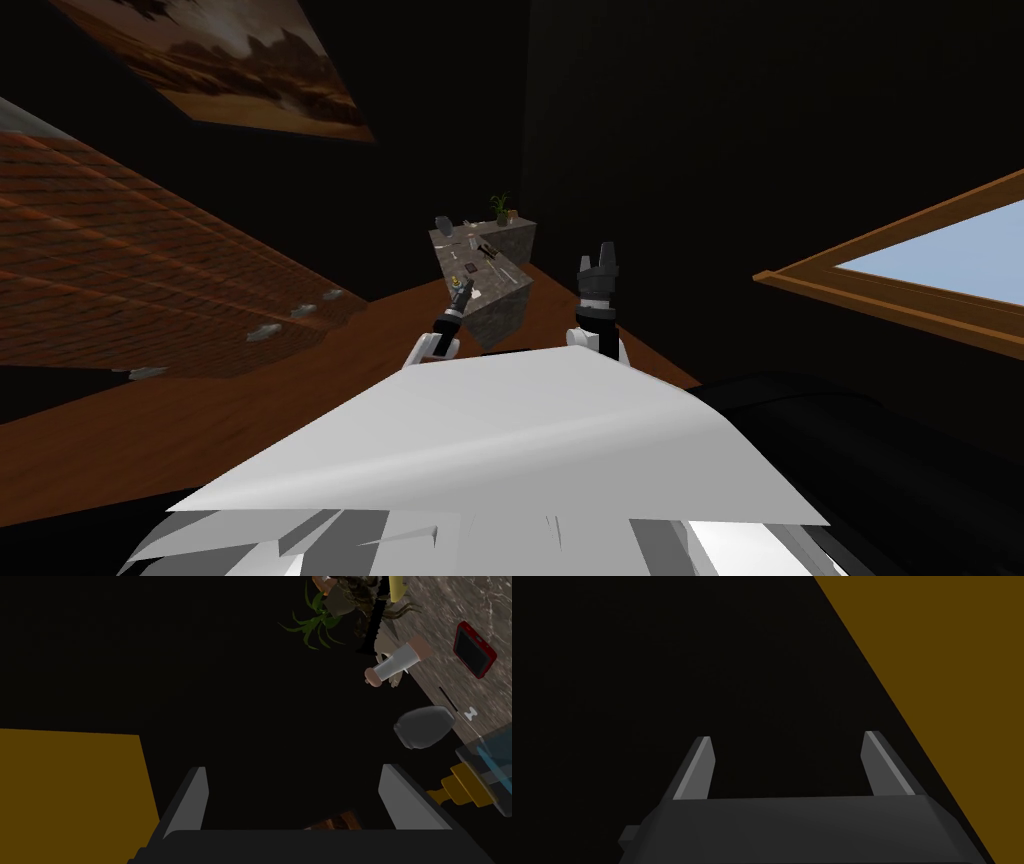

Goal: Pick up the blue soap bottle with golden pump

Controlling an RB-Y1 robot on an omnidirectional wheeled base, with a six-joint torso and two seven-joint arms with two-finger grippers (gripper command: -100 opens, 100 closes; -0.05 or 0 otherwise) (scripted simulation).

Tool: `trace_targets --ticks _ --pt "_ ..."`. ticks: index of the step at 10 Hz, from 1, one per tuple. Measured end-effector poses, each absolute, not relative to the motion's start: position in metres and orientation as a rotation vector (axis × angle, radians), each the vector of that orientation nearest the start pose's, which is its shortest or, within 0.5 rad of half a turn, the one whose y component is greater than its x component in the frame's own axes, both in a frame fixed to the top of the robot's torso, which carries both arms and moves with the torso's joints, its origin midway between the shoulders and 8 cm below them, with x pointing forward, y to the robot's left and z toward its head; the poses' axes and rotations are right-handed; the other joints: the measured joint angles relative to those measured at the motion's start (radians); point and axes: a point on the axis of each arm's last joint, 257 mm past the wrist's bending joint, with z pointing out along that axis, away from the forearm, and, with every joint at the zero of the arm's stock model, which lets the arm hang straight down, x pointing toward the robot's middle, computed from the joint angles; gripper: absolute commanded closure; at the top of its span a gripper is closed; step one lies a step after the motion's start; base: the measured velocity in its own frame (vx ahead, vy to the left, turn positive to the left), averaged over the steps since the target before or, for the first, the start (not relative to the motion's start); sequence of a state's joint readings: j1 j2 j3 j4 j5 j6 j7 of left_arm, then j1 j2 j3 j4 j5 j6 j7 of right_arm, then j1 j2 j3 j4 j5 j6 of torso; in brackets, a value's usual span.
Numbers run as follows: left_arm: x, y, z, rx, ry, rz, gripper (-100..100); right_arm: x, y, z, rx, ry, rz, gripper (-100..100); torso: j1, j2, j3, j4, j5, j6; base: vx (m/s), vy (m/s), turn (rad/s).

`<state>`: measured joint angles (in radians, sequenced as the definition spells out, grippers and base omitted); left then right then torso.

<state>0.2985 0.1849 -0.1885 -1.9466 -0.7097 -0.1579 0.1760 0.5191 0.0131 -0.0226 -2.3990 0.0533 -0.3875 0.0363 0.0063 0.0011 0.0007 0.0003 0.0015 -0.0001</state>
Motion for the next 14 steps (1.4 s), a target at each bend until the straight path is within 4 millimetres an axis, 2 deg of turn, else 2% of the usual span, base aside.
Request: trace_targets --ticks 14 --pt "0.469 0.134 -0.225 -0.319 1.585 -0.759 -100 0.336 -0.283 0.05 0.628 0.644 1.198 0 -0.002 -0.001 -0.001 0.0 0.0 0.0 -0.013 0.063 -0.025"
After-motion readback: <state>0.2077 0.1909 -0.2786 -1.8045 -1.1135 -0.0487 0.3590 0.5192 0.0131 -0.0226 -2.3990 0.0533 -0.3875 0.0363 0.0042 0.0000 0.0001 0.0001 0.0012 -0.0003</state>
